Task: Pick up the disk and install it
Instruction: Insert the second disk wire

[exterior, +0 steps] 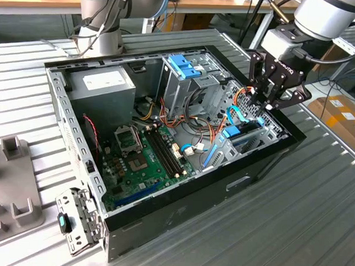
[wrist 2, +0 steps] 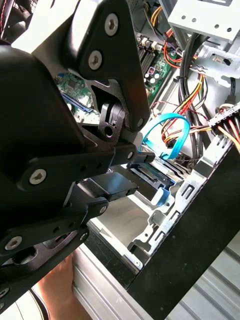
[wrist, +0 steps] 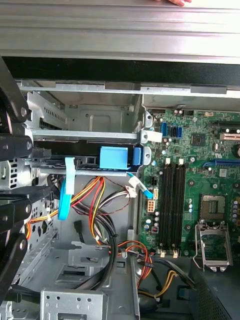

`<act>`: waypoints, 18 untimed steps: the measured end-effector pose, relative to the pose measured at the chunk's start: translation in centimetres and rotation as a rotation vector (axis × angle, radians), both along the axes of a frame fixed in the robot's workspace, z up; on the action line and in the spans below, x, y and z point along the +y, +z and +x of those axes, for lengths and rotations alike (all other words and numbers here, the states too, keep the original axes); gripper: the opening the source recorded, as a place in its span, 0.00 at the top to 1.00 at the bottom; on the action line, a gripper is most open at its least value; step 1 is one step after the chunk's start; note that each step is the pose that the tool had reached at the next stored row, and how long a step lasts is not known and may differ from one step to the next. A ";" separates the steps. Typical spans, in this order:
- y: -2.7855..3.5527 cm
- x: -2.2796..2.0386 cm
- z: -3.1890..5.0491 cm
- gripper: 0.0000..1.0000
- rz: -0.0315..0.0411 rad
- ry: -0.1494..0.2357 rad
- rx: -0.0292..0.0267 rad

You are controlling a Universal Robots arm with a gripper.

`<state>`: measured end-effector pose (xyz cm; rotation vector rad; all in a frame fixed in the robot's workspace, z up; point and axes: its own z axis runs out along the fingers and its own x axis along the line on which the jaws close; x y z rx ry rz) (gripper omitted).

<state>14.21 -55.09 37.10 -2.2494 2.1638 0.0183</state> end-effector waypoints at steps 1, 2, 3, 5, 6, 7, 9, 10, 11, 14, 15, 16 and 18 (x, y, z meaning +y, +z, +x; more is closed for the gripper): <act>0.00 0.01 0.05 0.64 -0.0001 0.000 0.0000; 0.01 0.03 0.08 0.64 -0.0001 0.000 0.0000; 0.00 0.05 0.10 0.64 0.0000 0.000 0.0000; 0.00 0.09 0.13 0.64 0.0000 0.000 0.0000; 0.01 0.11 0.15 0.64 -0.0001 0.000 -0.0001; 0.00 0.16 0.19 0.64 -0.0001 0.000 0.0000; 0.01 0.29 0.24 0.64 -0.0001 0.000 0.0000; 0.00 0.35 0.27 0.64 -0.0001 0.000 -0.0001; 0.01 0.45 0.32 0.64 -0.0001 0.000 0.0000; 0.00 0.67 0.46 0.64 -0.0001 0.000 0.0000; 0.00 0.75 0.52 0.64 -0.0001 0.000 0.0000; 0.00 0.84 0.60 0.64 -0.0001 0.000 0.0000; 0.00 1.07 0.76 0.64 0.0000 0.000 0.0000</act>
